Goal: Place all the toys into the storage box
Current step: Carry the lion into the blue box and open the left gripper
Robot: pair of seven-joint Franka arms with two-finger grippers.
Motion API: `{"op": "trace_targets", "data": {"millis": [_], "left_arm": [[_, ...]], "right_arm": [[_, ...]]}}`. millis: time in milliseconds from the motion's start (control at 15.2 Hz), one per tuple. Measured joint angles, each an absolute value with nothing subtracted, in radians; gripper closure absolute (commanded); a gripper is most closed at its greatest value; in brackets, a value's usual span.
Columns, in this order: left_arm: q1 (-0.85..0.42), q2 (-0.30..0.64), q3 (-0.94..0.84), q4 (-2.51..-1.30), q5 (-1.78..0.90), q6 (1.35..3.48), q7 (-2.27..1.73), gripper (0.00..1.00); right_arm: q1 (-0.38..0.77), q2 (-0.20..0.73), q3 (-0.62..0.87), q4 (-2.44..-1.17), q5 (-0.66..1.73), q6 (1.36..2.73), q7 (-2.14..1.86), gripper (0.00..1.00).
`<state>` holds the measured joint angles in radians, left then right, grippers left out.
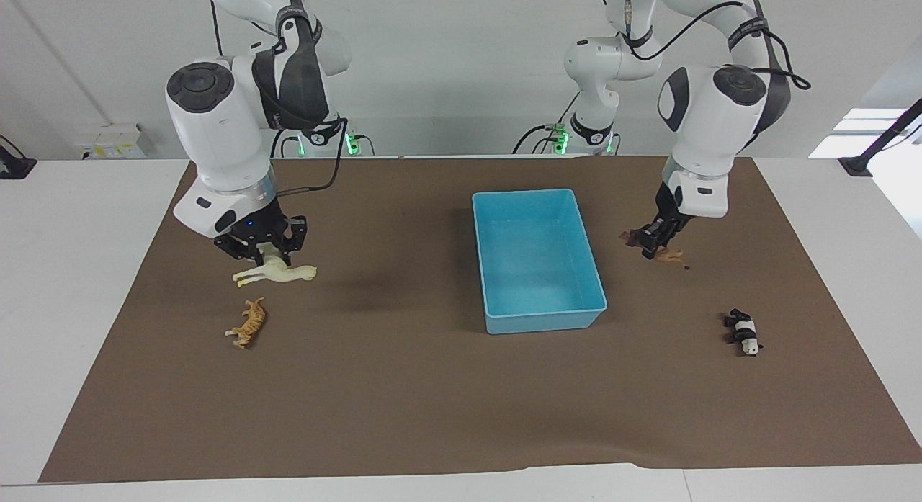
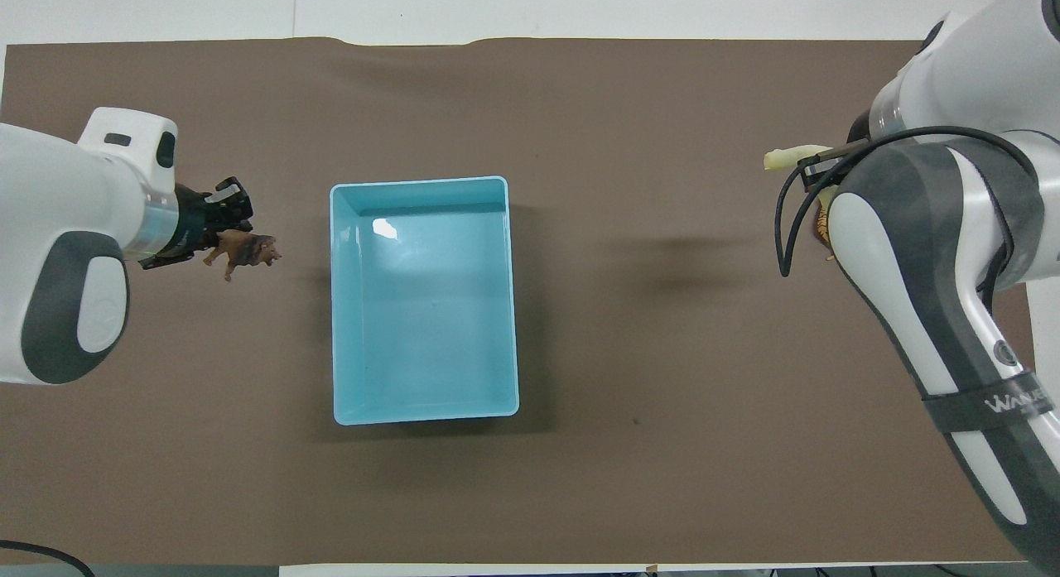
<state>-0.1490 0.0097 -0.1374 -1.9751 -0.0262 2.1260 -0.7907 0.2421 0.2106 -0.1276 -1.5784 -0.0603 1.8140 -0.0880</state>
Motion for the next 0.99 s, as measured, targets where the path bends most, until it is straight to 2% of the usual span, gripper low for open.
{"op": "trace_targets", "data": {"millis": [263, 329, 461, 526, 789, 987], "left_arm": [[-0.274, 0.012, -0.139, -2.01, -0.044, 2.177, -0.889, 1.0], [-0.302, 0.012, -0.139, -2.027, -0.044, 2.192, -0.908, 0.85], [-0.348, 0.012, -0.139, -2.072, -0.044, 2.235, -0.944, 0.11], [-0.362, 0.012, -0.138, -2.091, -0.044, 2.252, -0.953, 0.0], [-0.367, 0.004, -0.127, -2.095, -0.044, 2.254, -0.956, 0.0], [-0.322, -0.015, -0.114, -2.049, -0.042, 2.229, -0.845, 0.0]], "right_arm": [[0.242, 0.211, -0.128, -1.578, -0.06, 1.814, -0.088, 1.0], [0.242, 0.211, -0.128, -1.578, -0.06, 1.814, -0.088, 1.0], [0.242, 0.211, -0.127, -1.578, -0.06, 1.814, -0.088, 1.0], [0.242, 0.211, -0.127, -1.578, -0.06, 1.814, -0.088, 1.0], [0.243, 0.211, -0.127, -1.578, -0.06, 1.814, -0.088, 1.0], [0.26, 0.211, -0.122, -1.577, -0.057, 1.814, -0.078, 1.0]]}}
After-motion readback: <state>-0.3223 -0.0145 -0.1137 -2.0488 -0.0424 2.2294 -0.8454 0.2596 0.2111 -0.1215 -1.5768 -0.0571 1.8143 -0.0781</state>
